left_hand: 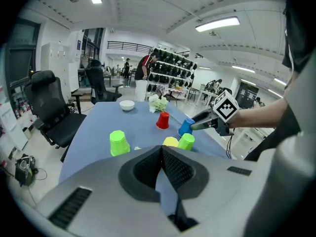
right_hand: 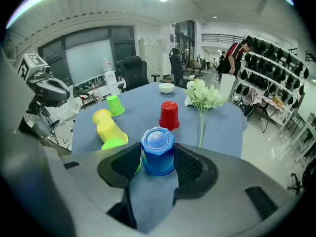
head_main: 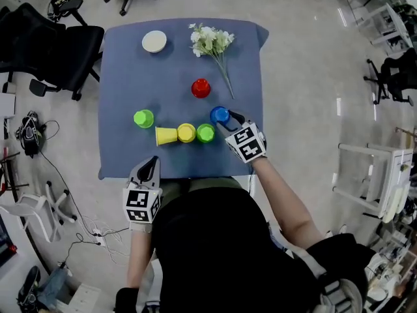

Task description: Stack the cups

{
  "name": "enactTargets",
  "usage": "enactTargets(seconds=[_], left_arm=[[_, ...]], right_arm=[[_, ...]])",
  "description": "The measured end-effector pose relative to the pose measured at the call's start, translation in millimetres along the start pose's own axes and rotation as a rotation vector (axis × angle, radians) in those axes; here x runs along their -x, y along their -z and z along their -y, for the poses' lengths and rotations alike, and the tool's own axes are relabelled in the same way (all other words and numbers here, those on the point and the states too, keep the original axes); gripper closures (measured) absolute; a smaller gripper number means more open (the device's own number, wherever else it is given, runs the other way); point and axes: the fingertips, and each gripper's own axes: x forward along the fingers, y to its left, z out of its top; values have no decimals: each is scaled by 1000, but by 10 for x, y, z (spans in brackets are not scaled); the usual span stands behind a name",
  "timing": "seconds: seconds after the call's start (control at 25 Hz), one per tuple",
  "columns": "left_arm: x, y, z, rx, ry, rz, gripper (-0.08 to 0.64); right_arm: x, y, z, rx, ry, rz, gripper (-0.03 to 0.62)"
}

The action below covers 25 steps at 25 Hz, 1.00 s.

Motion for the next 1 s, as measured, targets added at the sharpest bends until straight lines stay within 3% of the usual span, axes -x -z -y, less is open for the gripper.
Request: enactTargets(seconds=[0.48,0.8,1.0], left_arm=[[-194,-50,68,-87,102,-45,551],[-271,-28,28,-128,142,-78,549],[-330,7,-19,-200,159,-120,549]], right_arm=[[188,585,-180,-119,52,-42,376],[185,695,-286,-142,88,-44,374],[204,719,-298,-157,102,-47,365]])
